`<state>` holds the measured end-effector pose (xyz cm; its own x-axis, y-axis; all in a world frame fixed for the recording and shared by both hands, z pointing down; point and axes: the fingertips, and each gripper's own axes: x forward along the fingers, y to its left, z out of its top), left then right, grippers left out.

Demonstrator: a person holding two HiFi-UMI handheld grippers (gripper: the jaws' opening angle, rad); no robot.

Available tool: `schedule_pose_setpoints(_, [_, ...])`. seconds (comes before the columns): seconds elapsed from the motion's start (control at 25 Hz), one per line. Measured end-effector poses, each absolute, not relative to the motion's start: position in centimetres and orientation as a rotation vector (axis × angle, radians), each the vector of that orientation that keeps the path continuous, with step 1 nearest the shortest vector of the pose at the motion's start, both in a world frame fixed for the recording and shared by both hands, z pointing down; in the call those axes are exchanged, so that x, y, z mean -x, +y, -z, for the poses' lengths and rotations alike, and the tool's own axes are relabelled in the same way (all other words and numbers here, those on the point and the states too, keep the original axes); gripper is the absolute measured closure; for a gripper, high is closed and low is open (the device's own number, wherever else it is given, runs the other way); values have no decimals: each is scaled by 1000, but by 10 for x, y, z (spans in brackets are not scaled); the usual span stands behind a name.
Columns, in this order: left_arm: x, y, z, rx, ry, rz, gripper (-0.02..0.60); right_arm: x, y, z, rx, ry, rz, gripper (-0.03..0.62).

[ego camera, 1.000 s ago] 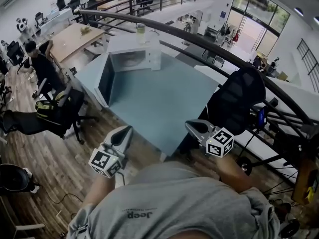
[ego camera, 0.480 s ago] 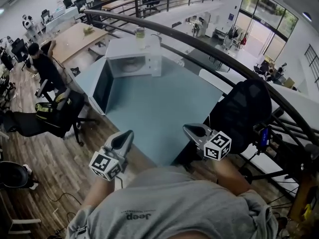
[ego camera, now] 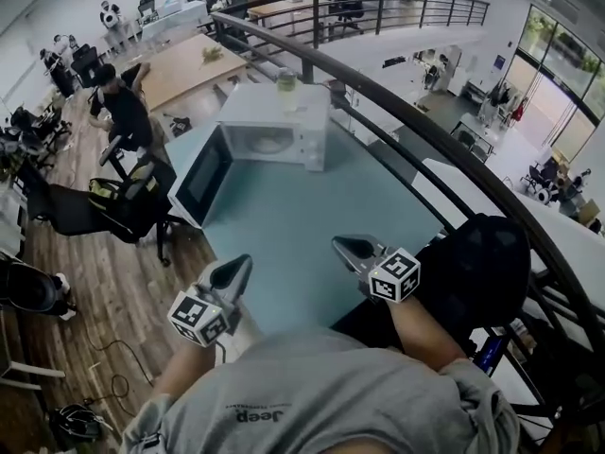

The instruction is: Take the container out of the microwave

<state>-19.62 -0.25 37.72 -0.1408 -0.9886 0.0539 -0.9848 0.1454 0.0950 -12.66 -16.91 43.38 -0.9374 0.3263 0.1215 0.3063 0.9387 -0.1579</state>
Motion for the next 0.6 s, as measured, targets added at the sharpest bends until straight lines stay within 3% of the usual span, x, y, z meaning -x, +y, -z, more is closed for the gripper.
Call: schedule_pose_setpoints(0.6, [350,-20,-443,-2104,-2076,52,558,238,-185,-483,187,-2902,-313,588])
